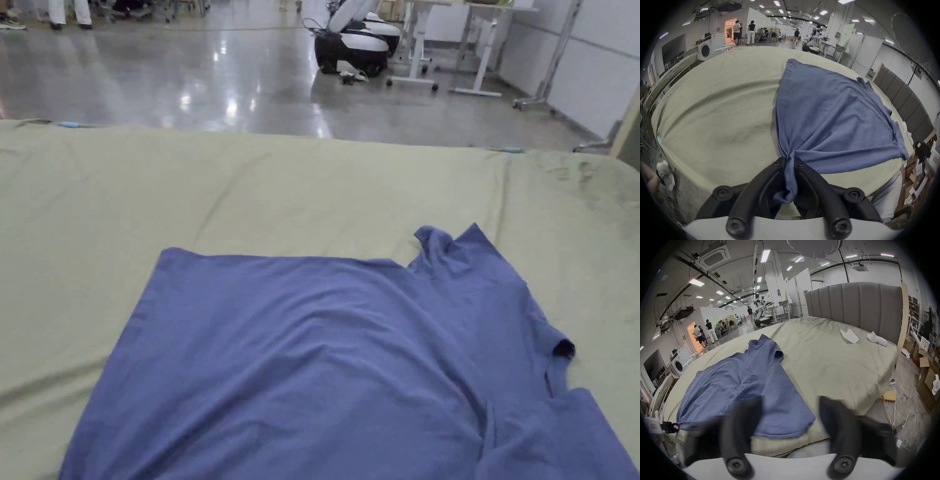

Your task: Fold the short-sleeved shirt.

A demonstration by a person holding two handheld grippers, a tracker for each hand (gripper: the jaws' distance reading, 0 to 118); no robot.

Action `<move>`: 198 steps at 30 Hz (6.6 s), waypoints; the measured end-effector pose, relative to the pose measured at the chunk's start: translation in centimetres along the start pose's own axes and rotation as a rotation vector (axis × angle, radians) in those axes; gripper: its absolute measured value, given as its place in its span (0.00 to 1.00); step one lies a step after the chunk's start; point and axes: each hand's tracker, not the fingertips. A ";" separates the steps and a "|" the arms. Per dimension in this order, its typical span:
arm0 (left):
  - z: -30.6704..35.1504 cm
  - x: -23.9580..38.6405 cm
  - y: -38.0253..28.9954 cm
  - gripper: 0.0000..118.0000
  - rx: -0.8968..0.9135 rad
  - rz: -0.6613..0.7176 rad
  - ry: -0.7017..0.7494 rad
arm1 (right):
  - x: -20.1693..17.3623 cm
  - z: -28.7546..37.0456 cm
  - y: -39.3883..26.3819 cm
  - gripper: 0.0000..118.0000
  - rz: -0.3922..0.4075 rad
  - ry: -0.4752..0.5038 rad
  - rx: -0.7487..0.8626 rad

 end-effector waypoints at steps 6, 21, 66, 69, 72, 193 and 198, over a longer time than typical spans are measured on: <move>0.4 -1.0 0.3 0.08 -0.021 0.043 -0.037 | -0.2 -2.3 -0.8 0.81 0.061 -0.004 -0.092; 2.9 -1.5 1.2 0.08 0.115 0.114 -0.121 | -1.8 -3.8 1.3 0.12 0.091 0.028 -0.171; -1.5 -2.7 8.1 0.00 0.166 -0.012 -0.079 | -3.0 -6.7 2.8 0.02 0.053 0.148 -0.085; -3.3 -4.0 9.9 0.18 0.225 0.155 -0.177 | -3.3 -6.5 2.4 0.02 0.004 0.162 -0.073; -6.3 -5.0 12.0 0.72 0.237 0.279 -0.216 | -3.9 -5.8 2.7 0.02 0.007 0.166 -0.064; -15.5 -0.8 19.1 0.03 -0.055 -0.083 -0.091 | -5.4 -31.8 18.2 0.83 0.193 -0.044 -0.560; -15.6 -1.1 19.3 0.03 -0.058 -0.045 -0.113 | -6.0 -33.7 16.4 0.82 0.241 -0.061 -0.669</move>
